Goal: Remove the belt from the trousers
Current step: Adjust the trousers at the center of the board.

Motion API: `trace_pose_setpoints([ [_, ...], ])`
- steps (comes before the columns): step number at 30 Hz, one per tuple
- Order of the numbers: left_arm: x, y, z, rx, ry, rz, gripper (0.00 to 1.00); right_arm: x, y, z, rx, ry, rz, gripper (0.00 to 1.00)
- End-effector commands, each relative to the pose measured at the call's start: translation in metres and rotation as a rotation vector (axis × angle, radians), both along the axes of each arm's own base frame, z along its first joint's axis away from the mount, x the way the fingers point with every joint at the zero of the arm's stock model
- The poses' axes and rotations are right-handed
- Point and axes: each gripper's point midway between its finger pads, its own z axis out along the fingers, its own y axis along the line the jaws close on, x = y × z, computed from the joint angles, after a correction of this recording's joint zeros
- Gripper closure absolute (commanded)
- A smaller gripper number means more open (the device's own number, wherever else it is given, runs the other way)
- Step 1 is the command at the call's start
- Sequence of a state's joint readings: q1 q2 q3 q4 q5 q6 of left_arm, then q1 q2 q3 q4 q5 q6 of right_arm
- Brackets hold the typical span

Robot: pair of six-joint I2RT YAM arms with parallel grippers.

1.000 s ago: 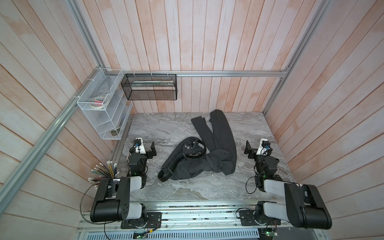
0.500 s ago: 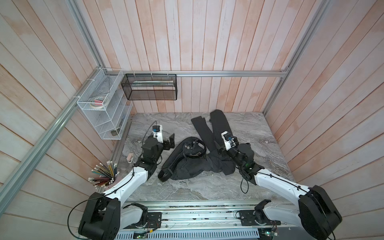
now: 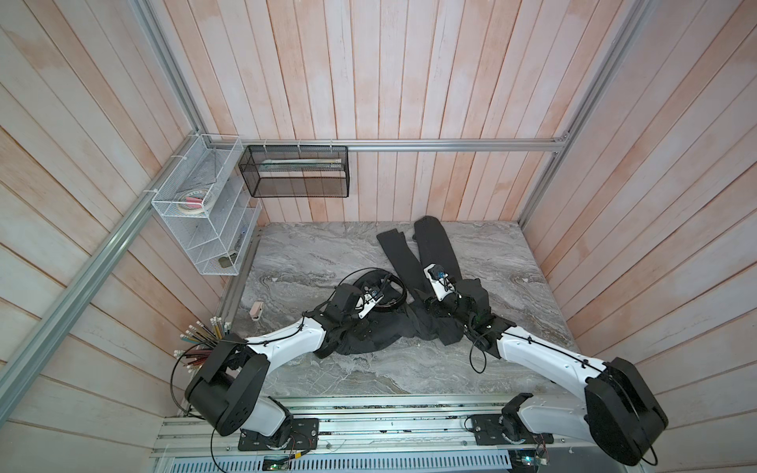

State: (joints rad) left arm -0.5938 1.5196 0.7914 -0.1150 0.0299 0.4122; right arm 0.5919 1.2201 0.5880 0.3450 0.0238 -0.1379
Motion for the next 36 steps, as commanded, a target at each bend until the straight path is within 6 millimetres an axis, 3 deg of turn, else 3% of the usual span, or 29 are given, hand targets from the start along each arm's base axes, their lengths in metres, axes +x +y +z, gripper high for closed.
trace_pose_setpoints([
  [1, 0.011, 0.004, -0.005, 0.043, 0.068, -0.068, 0.02, -0.013, -0.012, -0.009, 0.064, 0.046, -0.028, 0.26],
  [4, 0.024, -0.002, -0.007, 0.039, 0.092, -0.104, 0.03, -0.022, -0.022, -0.012, 0.125, 0.06, -0.055, 0.25],
  [6, 0.02, -0.013, -0.015, 0.032, 0.152, -0.17, 0.07, -0.027, -0.028, -0.011, 0.158, 0.057, -0.073, 0.26],
  [9, 0.015, -0.027, -0.032, 0.015, 0.305, -0.204, 0.21, -0.033, -0.039, -0.003, 0.207, 0.019, -0.111, 0.27],
  [12, 0.01, -0.034, -0.041, -0.002, 0.416, -0.201, 0.46, -0.035, -0.053, 0.007, 0.221, -0.032, -0.164, 0.27],
  [14, 0.009, -0.037, -0.039, -0.005, 0.443, -0.203, 0.71, -0.036, -0.06, 0.015, 0.203, -0.077, -0.185, 0.27],
  [17, 0.009, -0.04, -0.02, -0.031, 0.437, -0.205, 0.93, -0.036, -0.063, 0.028, 0.127, -0.146, -0.171, 0.27],
  [22, -0.003, -0.058, 0.048, -0.176, 0.414, -0.303, 0.97, -0.028, -0.06, 0.05, -0.039, -0.293, -0.124, 0.21],
  [26, -0.018, -0.065, 0.093, -0.242, 0.439, -0.378, 1.0, -0.026, -0.042, 0.07, -0.18, -0.467, 0.001, 0.19],
  [31, -0.031, -0.066, 0.118, -0.272, 0.486, -0.412, 1.0, -0.02, -0.016, 0.095, -0.361, -0.663, 0.115, 0.19],
  [36, -0.041, -0.069, 0.134, -0.313, 0.526, -0.433, 1.0, -0.016, 0.013, 0.097, -0.573, -0.811, 0.25, 0.19],
])
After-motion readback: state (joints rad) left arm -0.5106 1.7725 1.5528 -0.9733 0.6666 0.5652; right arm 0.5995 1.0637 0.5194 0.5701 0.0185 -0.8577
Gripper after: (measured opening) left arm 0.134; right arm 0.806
